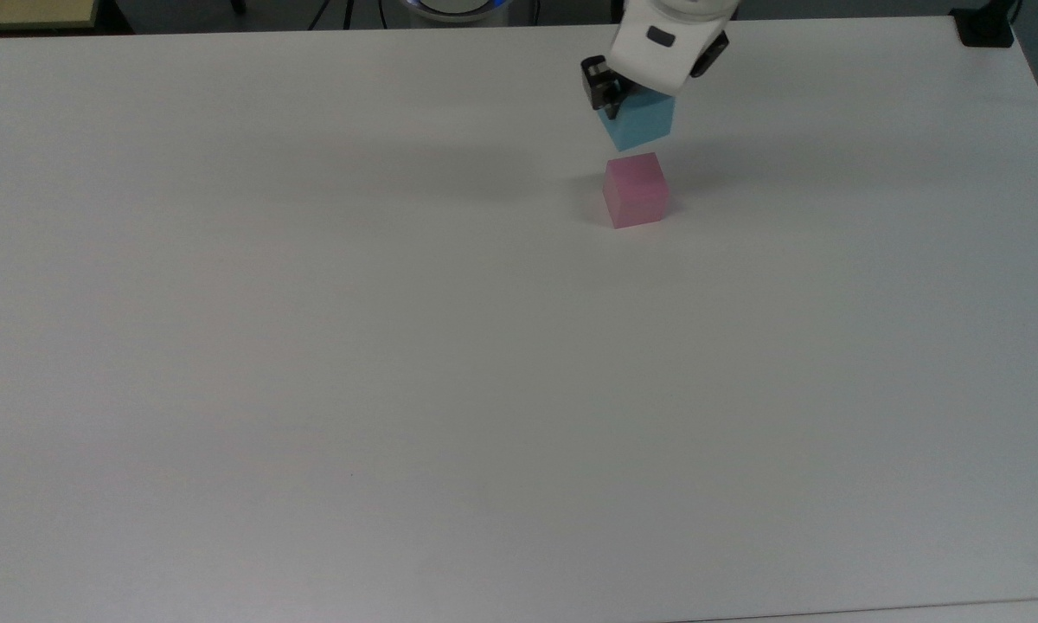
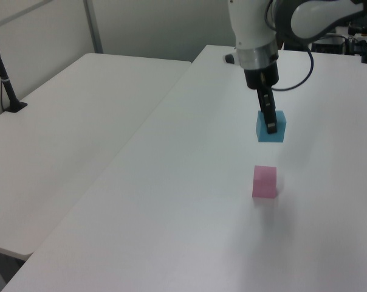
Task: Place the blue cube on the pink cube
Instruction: 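Lower the blue cube onto the pink cube's top face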
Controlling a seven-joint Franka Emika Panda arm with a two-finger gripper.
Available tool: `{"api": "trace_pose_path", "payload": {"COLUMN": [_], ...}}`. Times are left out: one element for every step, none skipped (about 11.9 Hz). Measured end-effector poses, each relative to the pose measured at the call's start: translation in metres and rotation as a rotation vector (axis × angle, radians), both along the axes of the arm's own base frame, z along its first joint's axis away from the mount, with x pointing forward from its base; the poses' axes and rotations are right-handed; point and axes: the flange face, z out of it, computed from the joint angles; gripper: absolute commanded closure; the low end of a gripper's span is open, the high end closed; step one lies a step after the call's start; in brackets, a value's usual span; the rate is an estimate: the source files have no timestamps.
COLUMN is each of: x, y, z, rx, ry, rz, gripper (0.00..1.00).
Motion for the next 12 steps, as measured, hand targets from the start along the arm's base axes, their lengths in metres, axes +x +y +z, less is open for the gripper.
{"api": "trace_pose_path", "payload": {"x": [-0.001,-0.002,-0.002,0.0,0.001,0.003,0.004,0.004,0.004,0.005,0.008,0.01], "y": [0.009,0.014,0.016,0.016,0.017,0.017,0.018,0.021,0.026,0.032,0.036,0.038], "z": [-0.004,-0.007,-0.011,-0.018,-0.025,-0.032,-0.039,-0.047,-0.058,-0.07,-0.08,-0.088], "rx": [0.0,0.0,-0.002,-0.006,-0.009,-0.013,-0.016,-0.02,-0.027,-0.033,-0.033,-0.034], "ry": [-0.004,-0.002,0.004,0.015,0.027,0.038,0.048,0.062,0.079,0.086,0.079,0.079], "rz": [0.0,0.005,0.007,0.007,0.007,0.007,0.007,0.011,0.021,0.02,0.005,-0.006], "gripper": [0.82,0.82,0.82,0.82,0.82,0.82,0.82,0.82,0.82,0.82,0.82,0.82]}}
